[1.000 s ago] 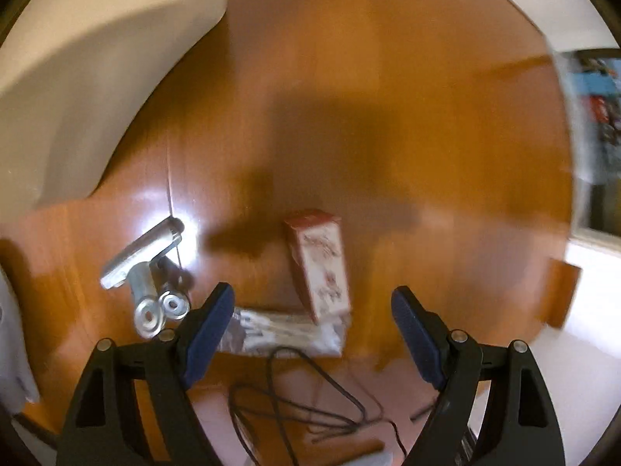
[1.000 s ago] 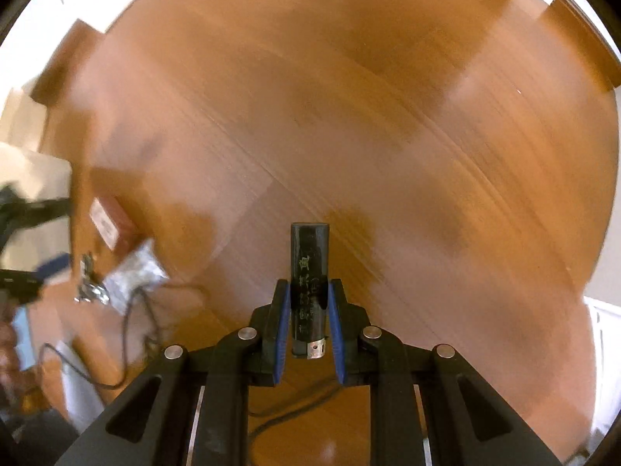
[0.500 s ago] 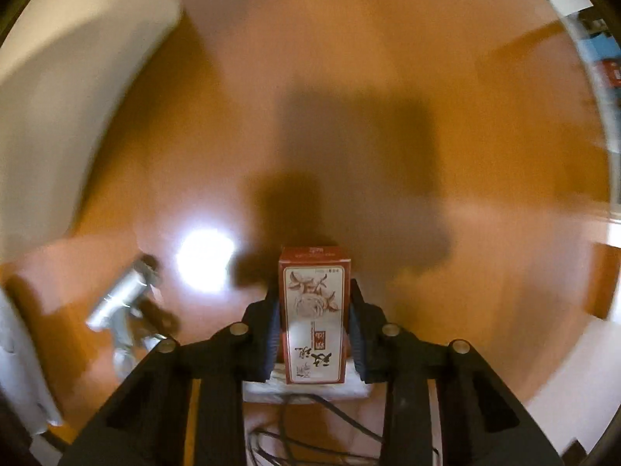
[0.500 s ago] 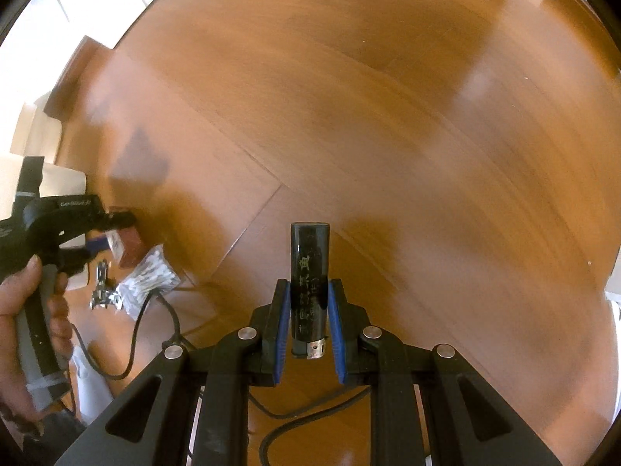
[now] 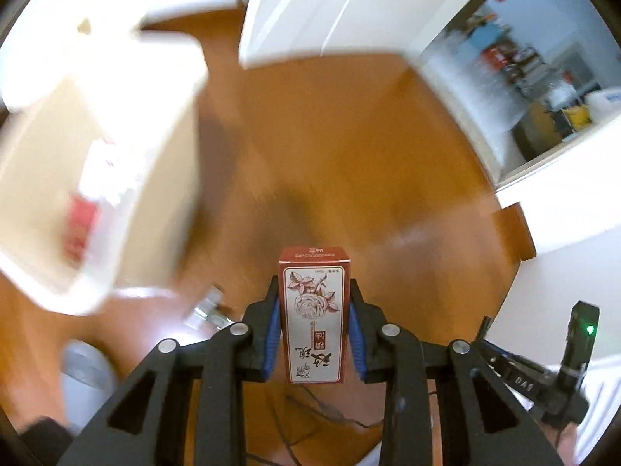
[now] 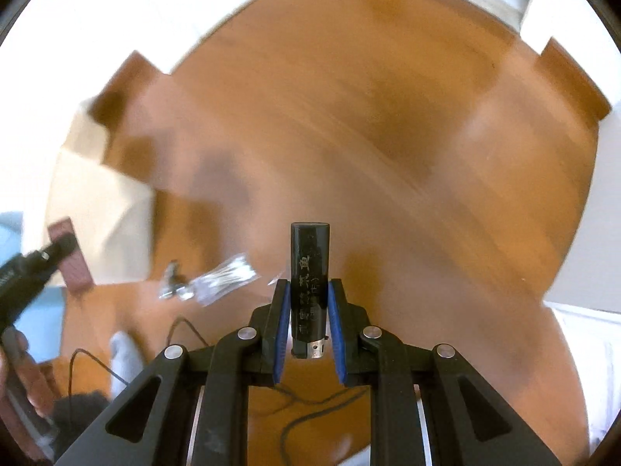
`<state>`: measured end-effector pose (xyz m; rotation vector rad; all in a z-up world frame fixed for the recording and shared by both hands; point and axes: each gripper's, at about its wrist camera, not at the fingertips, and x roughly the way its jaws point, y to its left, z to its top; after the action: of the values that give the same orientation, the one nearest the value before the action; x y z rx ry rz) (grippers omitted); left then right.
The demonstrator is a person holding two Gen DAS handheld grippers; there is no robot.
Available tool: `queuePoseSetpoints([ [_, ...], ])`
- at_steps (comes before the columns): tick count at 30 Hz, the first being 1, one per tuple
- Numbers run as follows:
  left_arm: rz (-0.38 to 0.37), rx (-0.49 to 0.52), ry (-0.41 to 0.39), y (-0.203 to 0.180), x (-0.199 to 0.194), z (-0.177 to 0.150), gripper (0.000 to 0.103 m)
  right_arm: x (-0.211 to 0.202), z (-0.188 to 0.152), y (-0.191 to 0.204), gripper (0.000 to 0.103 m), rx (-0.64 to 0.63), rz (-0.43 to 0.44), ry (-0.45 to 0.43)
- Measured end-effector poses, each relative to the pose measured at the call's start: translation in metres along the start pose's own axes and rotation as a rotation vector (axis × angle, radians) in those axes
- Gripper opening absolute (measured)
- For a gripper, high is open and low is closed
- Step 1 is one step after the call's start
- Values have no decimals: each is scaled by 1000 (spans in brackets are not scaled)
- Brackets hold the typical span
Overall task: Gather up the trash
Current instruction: 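Move both grippers over the beige bin and release lighter and small box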
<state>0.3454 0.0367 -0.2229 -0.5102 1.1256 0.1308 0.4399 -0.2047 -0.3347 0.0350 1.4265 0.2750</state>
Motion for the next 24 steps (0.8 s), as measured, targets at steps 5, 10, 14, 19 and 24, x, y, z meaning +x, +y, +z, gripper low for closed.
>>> queuePoseSetpoints([
  [5,96,61,-94,41,-99,31,29,-88,-27,49,20,-27,65,-55],
  [10,186,104,-100,97,-109,69,29,-131,-68,111,20,-73,154,-63],
  [14,192,158,-60,113,-83,76,31,-131,-93,156,20,-57,227,-58],
  [19,287,251,-87,118,-106,77,81,-125,-94,210,20,-90,250,-72],
  [24,351,280,-149,142,-151,65,81,-119,-70,271,20,-118,278,-100],
])
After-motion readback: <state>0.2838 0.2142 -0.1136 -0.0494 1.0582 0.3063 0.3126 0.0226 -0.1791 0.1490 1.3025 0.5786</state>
